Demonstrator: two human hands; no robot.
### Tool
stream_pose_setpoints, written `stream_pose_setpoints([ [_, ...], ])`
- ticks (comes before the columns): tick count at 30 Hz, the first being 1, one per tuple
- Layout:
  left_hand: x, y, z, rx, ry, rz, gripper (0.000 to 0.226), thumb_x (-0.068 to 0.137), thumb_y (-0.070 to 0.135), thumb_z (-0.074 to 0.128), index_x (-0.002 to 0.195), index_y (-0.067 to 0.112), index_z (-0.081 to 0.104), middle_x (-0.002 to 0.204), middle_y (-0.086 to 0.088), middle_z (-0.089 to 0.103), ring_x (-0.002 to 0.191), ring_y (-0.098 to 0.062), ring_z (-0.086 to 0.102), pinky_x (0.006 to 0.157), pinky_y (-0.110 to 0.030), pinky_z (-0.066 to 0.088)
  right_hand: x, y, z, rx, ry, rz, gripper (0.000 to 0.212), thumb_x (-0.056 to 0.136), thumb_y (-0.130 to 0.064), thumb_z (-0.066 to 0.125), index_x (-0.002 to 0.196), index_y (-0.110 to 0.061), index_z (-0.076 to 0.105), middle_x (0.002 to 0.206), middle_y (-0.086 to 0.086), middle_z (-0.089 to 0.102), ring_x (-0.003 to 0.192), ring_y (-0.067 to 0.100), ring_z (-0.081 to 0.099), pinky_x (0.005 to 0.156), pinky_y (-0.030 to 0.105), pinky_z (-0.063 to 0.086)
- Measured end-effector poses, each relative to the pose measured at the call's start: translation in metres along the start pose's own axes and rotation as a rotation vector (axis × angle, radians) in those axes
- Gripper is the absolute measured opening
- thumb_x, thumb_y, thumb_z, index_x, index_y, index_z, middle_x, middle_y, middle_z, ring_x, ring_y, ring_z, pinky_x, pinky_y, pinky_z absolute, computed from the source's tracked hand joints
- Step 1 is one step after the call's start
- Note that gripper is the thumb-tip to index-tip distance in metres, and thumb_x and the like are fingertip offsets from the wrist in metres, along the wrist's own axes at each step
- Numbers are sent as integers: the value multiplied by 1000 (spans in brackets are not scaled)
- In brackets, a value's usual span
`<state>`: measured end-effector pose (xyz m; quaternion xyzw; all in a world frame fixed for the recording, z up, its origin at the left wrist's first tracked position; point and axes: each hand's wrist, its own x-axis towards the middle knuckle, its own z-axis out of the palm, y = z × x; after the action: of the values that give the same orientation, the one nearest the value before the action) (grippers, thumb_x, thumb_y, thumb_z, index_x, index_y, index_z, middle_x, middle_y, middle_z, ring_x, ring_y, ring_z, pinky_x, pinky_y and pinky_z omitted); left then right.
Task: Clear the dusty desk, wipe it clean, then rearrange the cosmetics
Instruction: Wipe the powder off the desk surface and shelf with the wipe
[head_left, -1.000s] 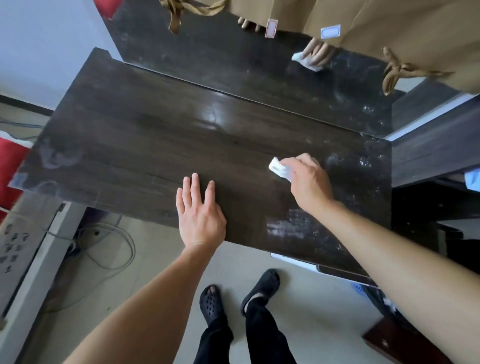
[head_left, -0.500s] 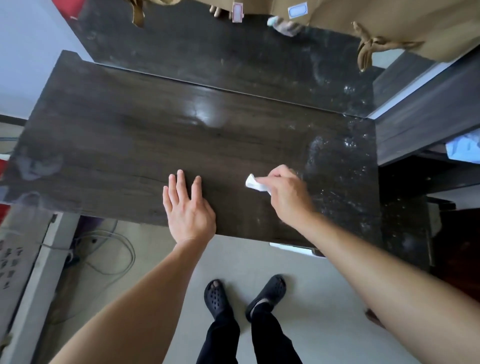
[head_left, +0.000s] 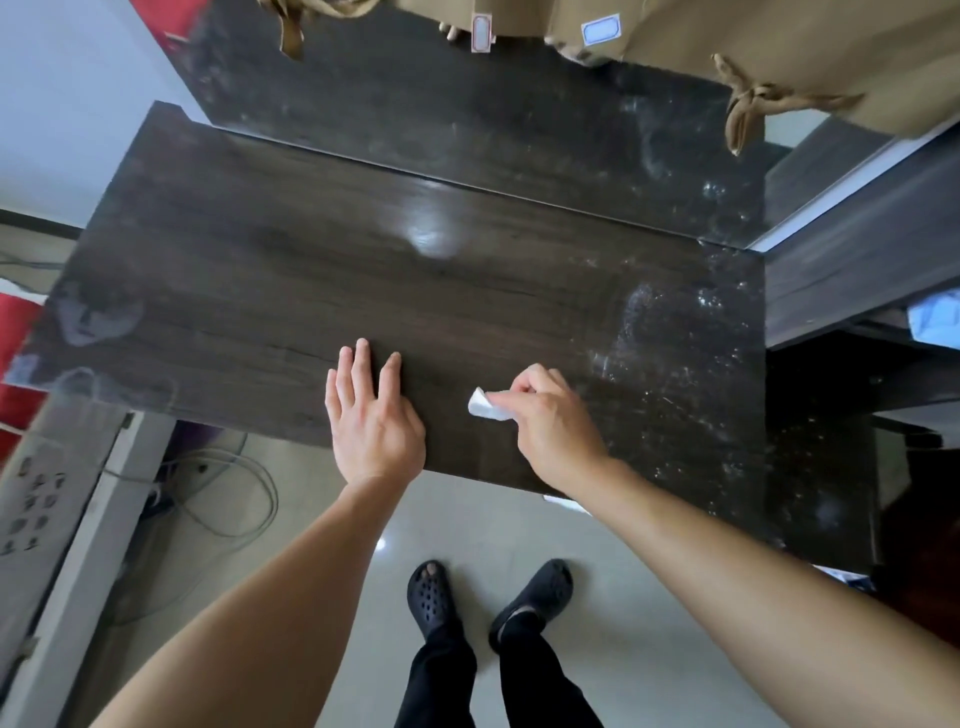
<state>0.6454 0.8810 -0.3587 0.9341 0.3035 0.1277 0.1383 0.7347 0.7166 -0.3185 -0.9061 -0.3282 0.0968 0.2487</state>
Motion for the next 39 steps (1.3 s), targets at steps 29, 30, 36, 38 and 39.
stream_pose_setpoints([
  [29,-9,61,21,42,52,-263,39,92,15,38,126,4,54,146,-18,39,139,-32,28,115,-47,18,111,136,-91,-47,174,270,22,80,-2,55,81,-15,73,83,16,58,79,35,57,62,26,27],
  [30,-9,61,21,44,56,-262,38,92,14,40,126,4,53,146,-18,39,139,-31,27,115,-47,18,131,142,-89,-85,224,370,21,81,-2,55,85,-11,73,87,19,58,85,38,56,65,28,30],
  [36,-11,59,21,59,68,-264,38,91,14,41,125,4,54,146,-17,40,139,-32,28,115,-46,18,103,102,-50,-82,30,-73,39,78,7,59,104,-19,72,85,9,53,77,26,46,63,32,40],
  [38,-10,61,20,58,67,-261,39,92,16,38,125,4,54,146,-17,40,139,-32,28,115,-47,19,56,95,-53,-32,-181,-232,37,79,5,62,103,-22,72,82,3,50,74,17,41,61,28,39],
  [39,-10,61,19,57,69,-261,40,92,16,37,125,3,54,146,-18,40,139,-33,29,115,-47,19,37,93,-59,-8,-299,-268,35,79,6,63,102,-20,73,82,2,51,75,14,41,61,29,42],
])
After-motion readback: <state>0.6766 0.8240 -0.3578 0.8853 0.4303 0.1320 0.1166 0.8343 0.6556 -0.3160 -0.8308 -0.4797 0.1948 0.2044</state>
